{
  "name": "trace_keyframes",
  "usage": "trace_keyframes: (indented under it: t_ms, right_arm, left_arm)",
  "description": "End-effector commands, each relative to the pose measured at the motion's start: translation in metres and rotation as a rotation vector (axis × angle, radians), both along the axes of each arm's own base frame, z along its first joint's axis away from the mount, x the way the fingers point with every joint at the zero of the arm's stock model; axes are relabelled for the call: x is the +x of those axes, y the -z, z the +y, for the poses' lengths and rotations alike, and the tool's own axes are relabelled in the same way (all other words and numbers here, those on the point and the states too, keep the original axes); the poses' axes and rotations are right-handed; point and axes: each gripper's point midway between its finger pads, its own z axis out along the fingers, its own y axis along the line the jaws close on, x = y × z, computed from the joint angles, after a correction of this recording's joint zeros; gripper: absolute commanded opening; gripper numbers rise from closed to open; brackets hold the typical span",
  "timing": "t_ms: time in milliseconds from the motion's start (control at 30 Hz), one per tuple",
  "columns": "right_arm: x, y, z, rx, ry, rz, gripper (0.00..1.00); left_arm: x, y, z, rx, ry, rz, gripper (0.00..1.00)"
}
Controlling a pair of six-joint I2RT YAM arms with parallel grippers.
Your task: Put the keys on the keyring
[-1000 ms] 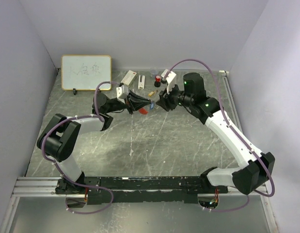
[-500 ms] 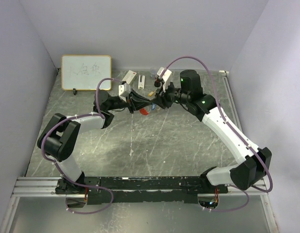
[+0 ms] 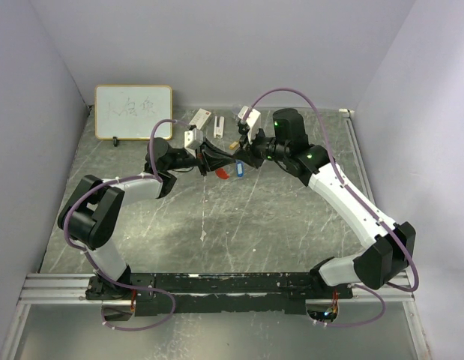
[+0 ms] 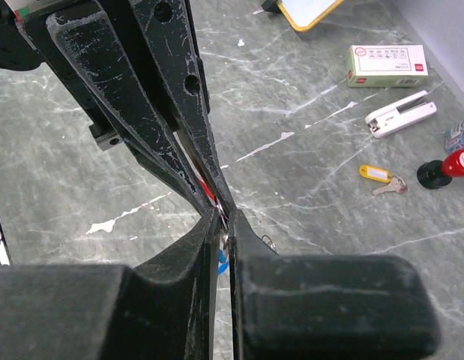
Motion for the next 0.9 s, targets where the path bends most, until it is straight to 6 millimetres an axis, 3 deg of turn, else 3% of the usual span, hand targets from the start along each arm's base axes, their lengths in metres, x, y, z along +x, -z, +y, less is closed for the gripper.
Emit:
trace_keyframes:
  t_ms: [0,267,367,500,767,867]
  right_arm:
    - [0.003,-0.014,0.004,0.019,-0.008,-0.041,0.06]
    - [0.001,-0.009,0.005,0.014,-0.019,-0.023,0.07]
    - [0.002,-0.008,0.006,0.012,-0.021,-0.02,0.0]
    - [0.001,-0.013,0.004,0.024,-0.013,-0.043,0.0]
    - [-0.001,-0.016,0.0,0.025,-0.003,-0.059,0.0]
    - [-0.001,-0.015,-0.001,0.022,0.001,-0.06,0.0]
  left_arm:
    - [-0.004,-0.01,-0.003,-0.01,0.033,-0.049,0.07]
    - [-0.005,-0.012,-0.004,-0.01,0.043,-0.05,0.07]
    - [-0.005,-0.013,-0.005,-0.007,0.047,-0.051,0.07]
    - [-0.003,-0.012,-0.006,0.001,0.037,-0.051,0.07]
    - [0.005,-0.011,-0.003,0.035,-0.027,-0.062,0.29]
    - [0.006,-0.012,-0.002,0.041,-0.036,-0.071,0.32]
